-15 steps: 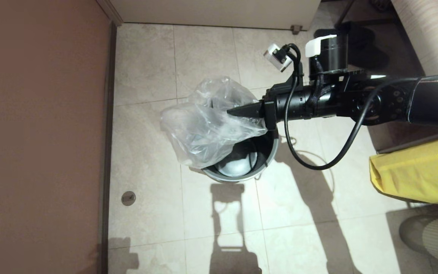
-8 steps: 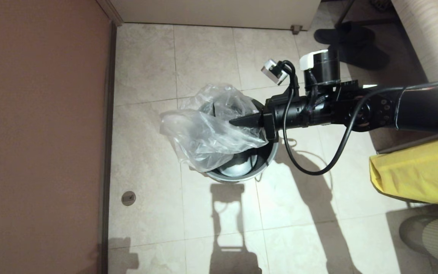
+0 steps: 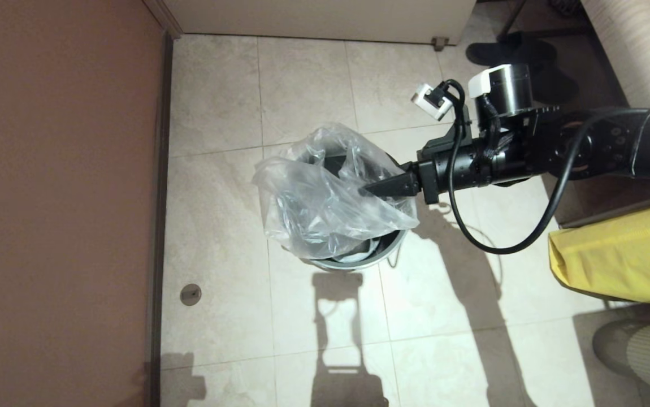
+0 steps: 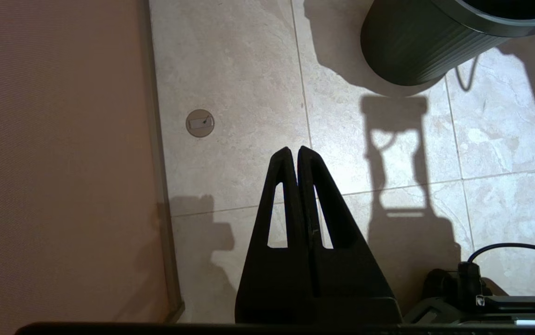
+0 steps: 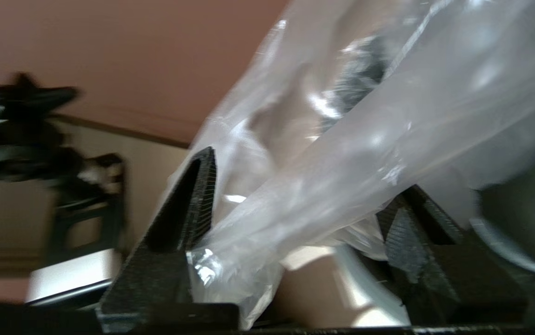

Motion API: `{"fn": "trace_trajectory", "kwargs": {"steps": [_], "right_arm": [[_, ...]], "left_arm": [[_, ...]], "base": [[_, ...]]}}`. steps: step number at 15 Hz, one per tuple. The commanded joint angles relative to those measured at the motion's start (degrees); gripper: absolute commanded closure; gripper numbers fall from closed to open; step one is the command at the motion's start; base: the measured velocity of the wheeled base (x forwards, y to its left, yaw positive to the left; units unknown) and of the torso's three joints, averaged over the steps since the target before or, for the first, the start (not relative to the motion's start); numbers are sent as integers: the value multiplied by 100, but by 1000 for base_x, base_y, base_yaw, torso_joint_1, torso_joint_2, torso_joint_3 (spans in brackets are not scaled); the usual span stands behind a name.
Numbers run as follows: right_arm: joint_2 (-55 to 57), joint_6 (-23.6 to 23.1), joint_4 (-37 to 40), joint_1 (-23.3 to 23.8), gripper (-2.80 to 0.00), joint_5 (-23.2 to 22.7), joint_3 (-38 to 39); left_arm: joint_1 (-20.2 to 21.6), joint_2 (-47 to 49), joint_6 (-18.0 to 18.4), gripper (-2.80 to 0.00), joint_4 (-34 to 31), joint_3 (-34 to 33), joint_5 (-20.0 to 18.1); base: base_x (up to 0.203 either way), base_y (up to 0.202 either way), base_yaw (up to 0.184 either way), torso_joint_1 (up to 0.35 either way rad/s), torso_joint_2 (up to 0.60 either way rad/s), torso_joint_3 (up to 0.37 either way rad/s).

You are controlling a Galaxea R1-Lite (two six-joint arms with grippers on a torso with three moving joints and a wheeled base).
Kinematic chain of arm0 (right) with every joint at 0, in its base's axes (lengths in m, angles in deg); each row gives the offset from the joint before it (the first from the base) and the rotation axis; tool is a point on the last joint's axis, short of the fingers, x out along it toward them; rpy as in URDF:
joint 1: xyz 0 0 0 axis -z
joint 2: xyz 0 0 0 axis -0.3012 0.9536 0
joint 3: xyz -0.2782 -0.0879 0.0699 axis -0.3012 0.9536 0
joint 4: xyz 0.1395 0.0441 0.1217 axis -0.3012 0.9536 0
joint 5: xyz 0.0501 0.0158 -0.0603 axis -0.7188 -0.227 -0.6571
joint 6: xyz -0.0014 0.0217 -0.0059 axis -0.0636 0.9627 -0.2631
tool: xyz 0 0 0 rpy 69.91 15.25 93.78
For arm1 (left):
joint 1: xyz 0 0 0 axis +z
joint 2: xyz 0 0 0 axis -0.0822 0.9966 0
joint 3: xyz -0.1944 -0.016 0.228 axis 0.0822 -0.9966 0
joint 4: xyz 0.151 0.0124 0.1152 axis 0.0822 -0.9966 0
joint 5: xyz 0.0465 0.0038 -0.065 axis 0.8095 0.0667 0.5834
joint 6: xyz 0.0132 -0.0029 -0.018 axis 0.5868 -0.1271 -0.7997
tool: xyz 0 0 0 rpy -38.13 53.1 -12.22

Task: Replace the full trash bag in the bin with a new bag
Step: Put the new garbage bag on the trash can

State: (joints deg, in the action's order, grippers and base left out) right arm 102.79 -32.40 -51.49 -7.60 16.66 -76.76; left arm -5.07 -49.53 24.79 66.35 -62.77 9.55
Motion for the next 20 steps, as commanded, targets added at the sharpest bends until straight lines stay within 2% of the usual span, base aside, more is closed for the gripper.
{"fn": "trace_trajectory", "kwargs": {"steps": [1,5,8,10,13,15,17,18,20], "right_arm": [[-371,338,159,193,-280,-522,4],[-476,493,-215,395,-280,-615,-52],[-463,1196,-918,401,-280,-636,-7],[-472,1680,-1347,590,-280,-647,75],[-644,1922,-1375,791,-280,-660,217],[-790,1762,-1383,616,-280,-592,667],[-823,1358,-1038,527,-280,-357,754],[-830,1077,-680,499,-280,-334,797],[-816,225,-128,405,-280,-157,1079]], "left_arm": [[0,7,0,0,0,4,0],[0,7,0,0,0,4,-4],[0,7,0,0,0,4,0],[0,7,0,0,0,4,-1],[0,7,0,0,0,-3,0],[0,7,0,0,0,4,0],[0,7,0,0,0,4,0],[0,7,0,0,0,4,-1],[0,7,0,0,0,-3,0]], "base": [[0,0,0,0,0,0],[0,0,0,0,0,0],[0,0,0,0,0,0],[0,0,0,0,0,0],[0,0,0,0,0,0],[0,0,0,0,0,0],[0,0,0,0,0,0],[0,0,0,0,0,0],[0,0,0,0,0,0]]}}
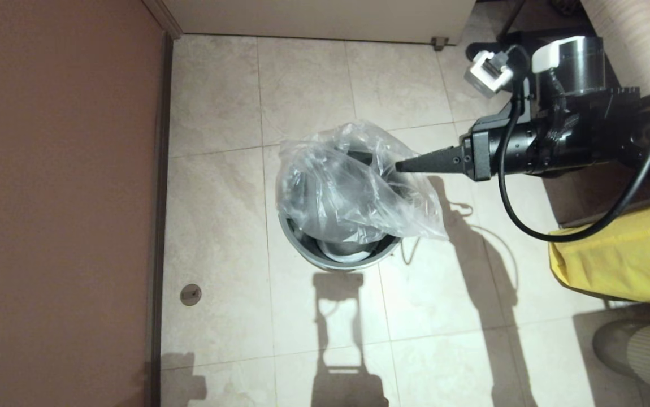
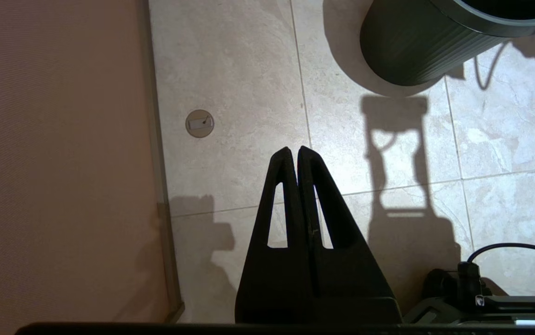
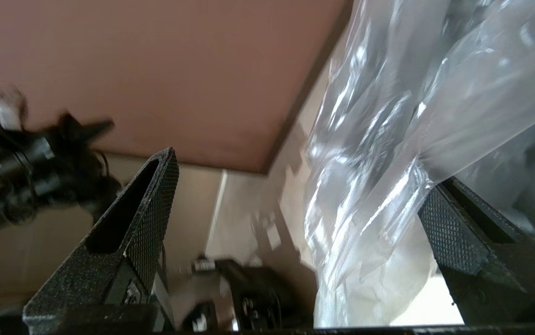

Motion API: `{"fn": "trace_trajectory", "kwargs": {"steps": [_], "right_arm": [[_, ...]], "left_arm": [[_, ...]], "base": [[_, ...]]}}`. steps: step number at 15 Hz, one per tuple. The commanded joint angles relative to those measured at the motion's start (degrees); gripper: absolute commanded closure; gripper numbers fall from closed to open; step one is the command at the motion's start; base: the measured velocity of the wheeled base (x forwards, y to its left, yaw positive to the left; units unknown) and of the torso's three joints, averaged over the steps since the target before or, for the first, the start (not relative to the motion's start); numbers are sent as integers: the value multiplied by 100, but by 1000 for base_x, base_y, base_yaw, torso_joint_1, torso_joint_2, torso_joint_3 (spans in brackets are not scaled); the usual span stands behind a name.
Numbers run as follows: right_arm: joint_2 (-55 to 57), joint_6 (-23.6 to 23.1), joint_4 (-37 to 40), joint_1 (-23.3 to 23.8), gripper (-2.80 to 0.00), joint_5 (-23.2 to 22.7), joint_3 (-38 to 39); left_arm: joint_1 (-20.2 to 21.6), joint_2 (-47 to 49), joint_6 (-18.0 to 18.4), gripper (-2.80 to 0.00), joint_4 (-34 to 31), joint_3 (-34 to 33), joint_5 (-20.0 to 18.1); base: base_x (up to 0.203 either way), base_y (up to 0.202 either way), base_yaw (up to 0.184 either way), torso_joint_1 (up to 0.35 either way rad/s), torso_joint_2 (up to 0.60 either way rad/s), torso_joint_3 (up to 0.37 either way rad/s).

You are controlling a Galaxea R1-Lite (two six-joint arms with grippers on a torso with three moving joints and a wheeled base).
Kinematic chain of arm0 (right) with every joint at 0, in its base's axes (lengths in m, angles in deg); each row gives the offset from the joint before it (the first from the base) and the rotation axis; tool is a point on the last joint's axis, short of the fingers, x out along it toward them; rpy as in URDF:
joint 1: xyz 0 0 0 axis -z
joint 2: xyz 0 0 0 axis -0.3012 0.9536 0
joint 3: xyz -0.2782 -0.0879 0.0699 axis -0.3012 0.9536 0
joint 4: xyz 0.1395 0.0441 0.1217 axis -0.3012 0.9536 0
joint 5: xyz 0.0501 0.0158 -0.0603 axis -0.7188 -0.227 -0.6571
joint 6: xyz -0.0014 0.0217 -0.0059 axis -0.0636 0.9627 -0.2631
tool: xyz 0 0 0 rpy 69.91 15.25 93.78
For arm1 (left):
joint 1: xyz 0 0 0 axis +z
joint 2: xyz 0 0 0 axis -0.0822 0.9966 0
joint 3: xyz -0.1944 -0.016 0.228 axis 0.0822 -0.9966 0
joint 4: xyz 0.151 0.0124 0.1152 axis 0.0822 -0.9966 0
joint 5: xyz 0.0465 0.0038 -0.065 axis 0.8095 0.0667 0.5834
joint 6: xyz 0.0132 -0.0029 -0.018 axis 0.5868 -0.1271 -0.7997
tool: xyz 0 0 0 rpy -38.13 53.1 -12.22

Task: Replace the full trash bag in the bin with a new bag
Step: Put the new garbage bag on the trash can

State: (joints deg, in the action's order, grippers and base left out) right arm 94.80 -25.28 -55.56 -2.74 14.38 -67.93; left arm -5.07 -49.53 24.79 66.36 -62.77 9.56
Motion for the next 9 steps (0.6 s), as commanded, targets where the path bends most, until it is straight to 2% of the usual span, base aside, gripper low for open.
{"fn": "trace_trajectory", "kwargs": {"steps": [1,2,3,5,7,9], "right_arm": [[-11,-710,328,-166,-280,461,351],[9,-745,164,-205,-280,858,439],[86,-749,-198,-206,-280,947,464],[61,-763,-350,-211,-280,1147,523],[-2,-819,-373,-250,-280,1990,538],[-80,-802,-310,-267,-280,2374,545]], "left_arm": [[0,7,0,0,0,-3,-2],[0,7,0,0,0,4,-2],[0,7,0,0,0,4,-2],[0,7,0,0,0,4,-2],[0,7,0,0,0,4,-2],[0,7,0,0,0,4,-2]], "base": [[0,0,0,0,0,0],[0,0,0,0,0,0],[0,0,0,0,0,0],[0,0,0,0,0,0],[0,0,0,0,0,0],[0,0,0,0,0,0]]}}
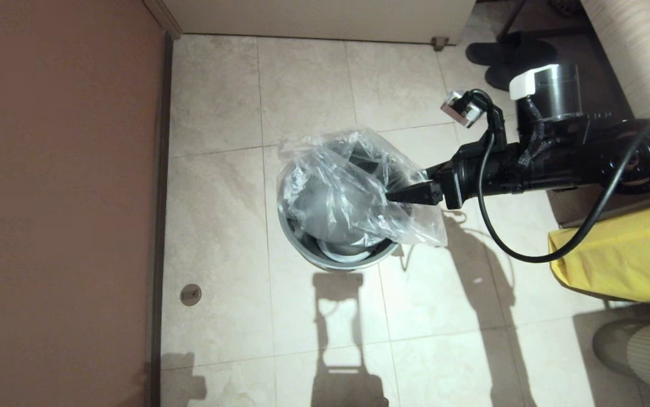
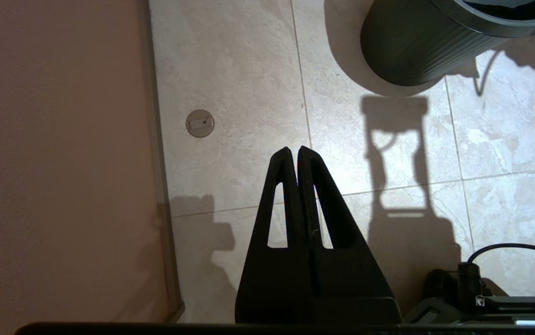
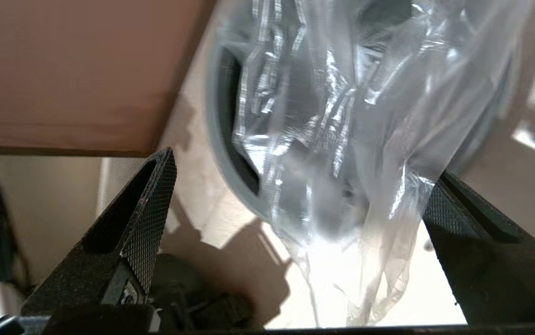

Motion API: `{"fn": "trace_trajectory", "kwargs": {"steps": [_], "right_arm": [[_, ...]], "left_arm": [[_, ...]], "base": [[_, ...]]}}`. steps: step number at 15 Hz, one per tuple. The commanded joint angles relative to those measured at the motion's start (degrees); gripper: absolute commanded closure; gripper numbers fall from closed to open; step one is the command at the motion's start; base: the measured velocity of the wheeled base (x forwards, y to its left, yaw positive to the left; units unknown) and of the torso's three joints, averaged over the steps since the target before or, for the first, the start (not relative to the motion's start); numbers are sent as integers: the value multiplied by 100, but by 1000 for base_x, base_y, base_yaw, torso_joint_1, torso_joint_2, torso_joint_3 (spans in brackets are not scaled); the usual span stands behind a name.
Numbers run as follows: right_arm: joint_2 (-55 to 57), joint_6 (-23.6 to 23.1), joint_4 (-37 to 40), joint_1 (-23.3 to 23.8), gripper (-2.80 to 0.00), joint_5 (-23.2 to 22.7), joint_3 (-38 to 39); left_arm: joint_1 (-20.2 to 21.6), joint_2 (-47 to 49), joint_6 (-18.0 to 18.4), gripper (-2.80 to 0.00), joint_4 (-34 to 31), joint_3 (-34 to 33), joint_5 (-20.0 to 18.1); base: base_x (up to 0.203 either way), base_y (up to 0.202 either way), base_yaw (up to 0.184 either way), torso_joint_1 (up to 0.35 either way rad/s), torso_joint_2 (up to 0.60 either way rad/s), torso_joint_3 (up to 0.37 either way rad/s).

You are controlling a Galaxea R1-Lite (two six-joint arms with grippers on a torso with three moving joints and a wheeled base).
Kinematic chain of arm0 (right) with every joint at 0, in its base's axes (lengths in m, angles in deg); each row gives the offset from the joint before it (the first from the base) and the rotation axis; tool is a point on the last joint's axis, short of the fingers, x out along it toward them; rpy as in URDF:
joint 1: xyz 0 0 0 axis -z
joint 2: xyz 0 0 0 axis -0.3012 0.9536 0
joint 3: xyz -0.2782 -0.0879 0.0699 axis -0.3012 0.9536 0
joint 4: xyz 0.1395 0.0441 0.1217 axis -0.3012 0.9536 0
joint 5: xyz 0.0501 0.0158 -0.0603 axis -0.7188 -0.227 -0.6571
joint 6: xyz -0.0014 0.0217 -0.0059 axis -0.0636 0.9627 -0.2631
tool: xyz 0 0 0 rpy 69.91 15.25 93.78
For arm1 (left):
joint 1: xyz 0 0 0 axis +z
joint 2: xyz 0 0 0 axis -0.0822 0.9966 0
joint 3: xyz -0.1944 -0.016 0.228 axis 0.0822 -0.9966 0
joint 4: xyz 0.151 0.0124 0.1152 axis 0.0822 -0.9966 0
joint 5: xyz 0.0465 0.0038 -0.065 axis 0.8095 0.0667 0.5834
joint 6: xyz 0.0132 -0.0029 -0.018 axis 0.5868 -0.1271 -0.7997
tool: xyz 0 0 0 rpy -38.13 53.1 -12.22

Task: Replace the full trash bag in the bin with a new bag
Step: Put the new garbage bag on the trash can

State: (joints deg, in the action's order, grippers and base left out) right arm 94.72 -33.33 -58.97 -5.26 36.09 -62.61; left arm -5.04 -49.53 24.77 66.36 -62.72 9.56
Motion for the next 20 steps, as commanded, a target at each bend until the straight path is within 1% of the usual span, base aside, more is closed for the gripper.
{"fn": "trace_trajectory", "kwargs": {"steps": [1,2,4,6,7,9,11,12,14,15,16,17,20], "right_arm": [[-126,3,46,-16,-280,490,67],[-200,4,46,-25,-280,732,204],[-411,80,-11,-40,-280,844,517],[-591,843,-410,-33,-280,883,611],[-668,992,-570,-20,-280,957,665],[-879,1096,-659,45,-280,993,851],[-1061,1376,-710,178,-280,1009,898],[-1096,1395,-704,220,-280,1046,915],[-1243,1431,-713,240,-280,1292,1160],[-1387,1552,-743,245,-280,1334,1330],[-1463,1826,-857,247,-280,1330,1435],[-1484,1938,-986,248,-280,1319,1499],[-1599,1964,-969,319,-280,1321,1512]], "left_arm": [[-2,7,2,0,0,-1,-2],[-2,7,2,0,0,-1,-2],[-2,7,2,0,0,-1,-2],[-2,7,2,0,0,-3,-2],[-2,7,2,0,0,-1,-2],[-2,7,2,0,0,-1,-2],[-2,7,2,0,0,-1,-2],[-2,7,2,0,0,-1,-3],[-2,7,2,0,0,-8,-2],[-2,7,2,0,0,-1,-2],[-2,7,2,0,0,-1,-2],[-2,7,2,0,0,-1,-2],[-2,7,2,0,0,-8,-2]], "base": [[0,0,0,0,0,0],[0,0,0,0,0,0],[0,0,0,0,0,0],[0,0,0,0,0,0],[0,0,0,0,0,0],[0,0,0,0,0,0],[0,0,0,0,0,0],[0,0,0,0,0,0],[0,0,0,0,0,0],[0,0,0,0,0,0],[0,0,0,0,0,0],[0,0,0,0,0,0],[0,0,0,0,0,0]]}}
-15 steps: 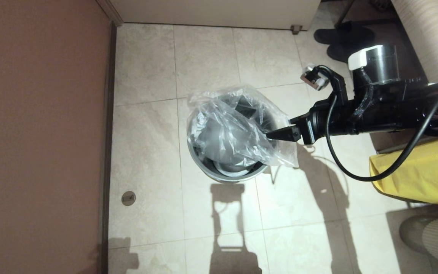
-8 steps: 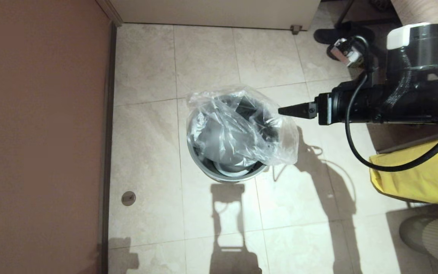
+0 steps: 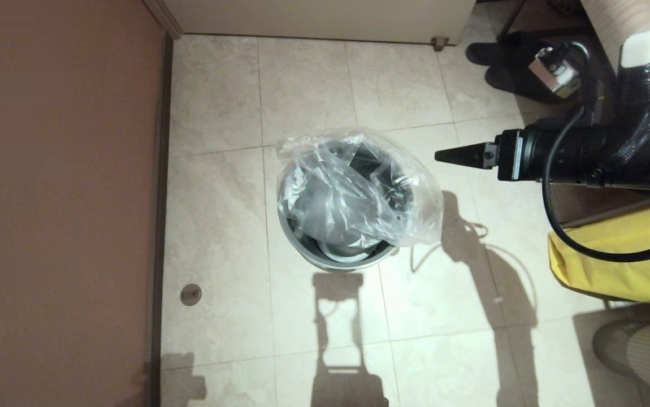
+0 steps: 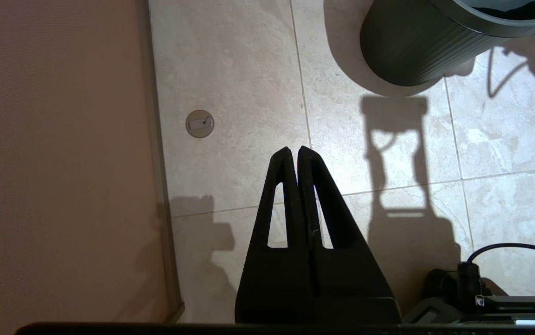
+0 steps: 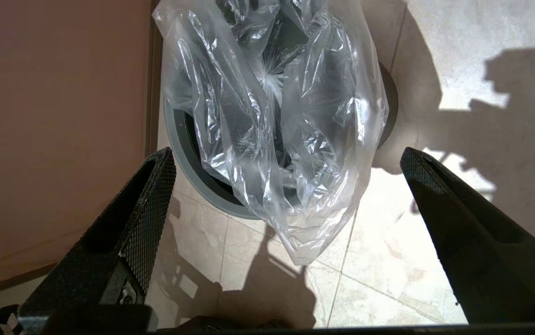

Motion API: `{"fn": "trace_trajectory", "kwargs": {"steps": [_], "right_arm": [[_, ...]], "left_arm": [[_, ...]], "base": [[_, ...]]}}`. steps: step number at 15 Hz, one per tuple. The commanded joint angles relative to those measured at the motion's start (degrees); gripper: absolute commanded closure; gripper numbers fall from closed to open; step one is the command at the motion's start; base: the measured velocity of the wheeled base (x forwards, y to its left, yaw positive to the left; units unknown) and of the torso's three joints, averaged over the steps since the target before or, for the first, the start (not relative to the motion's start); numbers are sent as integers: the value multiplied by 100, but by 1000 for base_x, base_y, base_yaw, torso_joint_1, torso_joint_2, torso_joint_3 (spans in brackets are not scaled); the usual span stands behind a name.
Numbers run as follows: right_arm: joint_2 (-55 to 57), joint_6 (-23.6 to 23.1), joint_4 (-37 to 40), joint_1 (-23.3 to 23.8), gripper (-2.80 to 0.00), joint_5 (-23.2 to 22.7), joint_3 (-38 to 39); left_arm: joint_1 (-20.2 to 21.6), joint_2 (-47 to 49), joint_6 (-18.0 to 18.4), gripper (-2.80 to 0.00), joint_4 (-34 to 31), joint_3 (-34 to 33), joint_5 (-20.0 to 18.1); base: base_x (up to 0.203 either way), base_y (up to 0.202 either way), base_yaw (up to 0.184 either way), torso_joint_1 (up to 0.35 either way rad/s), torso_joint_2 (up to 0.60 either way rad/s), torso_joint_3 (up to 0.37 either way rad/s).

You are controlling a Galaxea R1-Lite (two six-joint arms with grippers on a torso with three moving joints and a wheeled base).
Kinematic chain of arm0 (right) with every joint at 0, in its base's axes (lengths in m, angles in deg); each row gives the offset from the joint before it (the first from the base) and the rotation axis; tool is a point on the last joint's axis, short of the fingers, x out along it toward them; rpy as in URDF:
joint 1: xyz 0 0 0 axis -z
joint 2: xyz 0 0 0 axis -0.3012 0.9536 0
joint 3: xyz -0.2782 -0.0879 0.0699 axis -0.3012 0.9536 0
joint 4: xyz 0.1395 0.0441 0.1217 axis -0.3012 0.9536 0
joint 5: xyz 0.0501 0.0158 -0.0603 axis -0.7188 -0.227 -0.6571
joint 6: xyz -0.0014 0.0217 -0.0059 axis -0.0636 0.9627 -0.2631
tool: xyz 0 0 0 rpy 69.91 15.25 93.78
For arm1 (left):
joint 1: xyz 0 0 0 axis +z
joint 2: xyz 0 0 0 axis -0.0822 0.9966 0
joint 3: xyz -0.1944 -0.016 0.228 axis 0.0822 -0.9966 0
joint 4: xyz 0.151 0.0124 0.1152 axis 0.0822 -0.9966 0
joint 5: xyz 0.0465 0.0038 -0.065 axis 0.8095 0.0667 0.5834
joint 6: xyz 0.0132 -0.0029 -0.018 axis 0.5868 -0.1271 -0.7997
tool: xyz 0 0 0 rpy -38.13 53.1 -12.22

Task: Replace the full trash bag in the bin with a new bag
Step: Put the new garbage bag on the trash can

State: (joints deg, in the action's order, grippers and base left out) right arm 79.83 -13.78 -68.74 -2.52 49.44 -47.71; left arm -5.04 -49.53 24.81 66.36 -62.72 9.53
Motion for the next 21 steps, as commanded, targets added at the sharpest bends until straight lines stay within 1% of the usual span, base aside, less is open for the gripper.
{"fn": "trace_trajectory", "kwargs": {"steps": [1,2,3,5,6,8,10,11,12,15,16,17,19,21], "right_arm": [[-158,17,18,75,-280,-25,30],[-188,57,18,80,0,-25,65],[-218,202,18,80,0,-33,89],[-281,884,23,80,0,-98,112],[-299,1137,19,102,0,-118,107],[-289,1251,53,279,0,-97,115],[-330,1341,330,521,0,-95,144],[-374,1489,454,576,0,-98,144],[-412,1691,619,603,0,-103,144],[-553,1714,1144,614,0,-97,246],[-626,1713,1263,609,0,-87,319],[-695,1709,1379,613,0,-72,404],[-707,1705,1486,708,0,-69,513],[-750,1681,1591,759,0,-7,757]], "left_arm": [[-2,7,-2,0,0,-2,2],[-2,7,-2,0,0,-1,2],[-2,7,-2,0,0,-1,2],[-2,7,-2,0,0,-1,2],[-2,7,-2,0,0,-1,2],[-2,7,-2,0,0,-1,2],[-2,7,-2,0,0,-3,2],[-2,7,-2,0,0,-1,2],[-2,7,-10,0,0,-1,2],[-2,7,-2,0,108,-46,44],[-2,7,116,0,243,-54,17],[-2,8,303,0,271,-4,-125],[-2,318,279,0,252,481,-648],[-7,1190,231,0,258,913,-946]], "base": [[0,0,0,0,0,0],[0,0,0,0,0,0],[0,0,0,0,0,0],[0,0,0,0,0,0],[0,0,0,0,0,0],[0,0,0,0,0,0],[0,0,0,0,0,0],[0,0,0,0,0,0],[0,0,0,0,0,0],[0,0,0,0,0,0],[0,0,0,0,0,0],[0,0,0,0,0,0],[0,0,0,0,0,0],[0,0,0,0,0,0]]}}
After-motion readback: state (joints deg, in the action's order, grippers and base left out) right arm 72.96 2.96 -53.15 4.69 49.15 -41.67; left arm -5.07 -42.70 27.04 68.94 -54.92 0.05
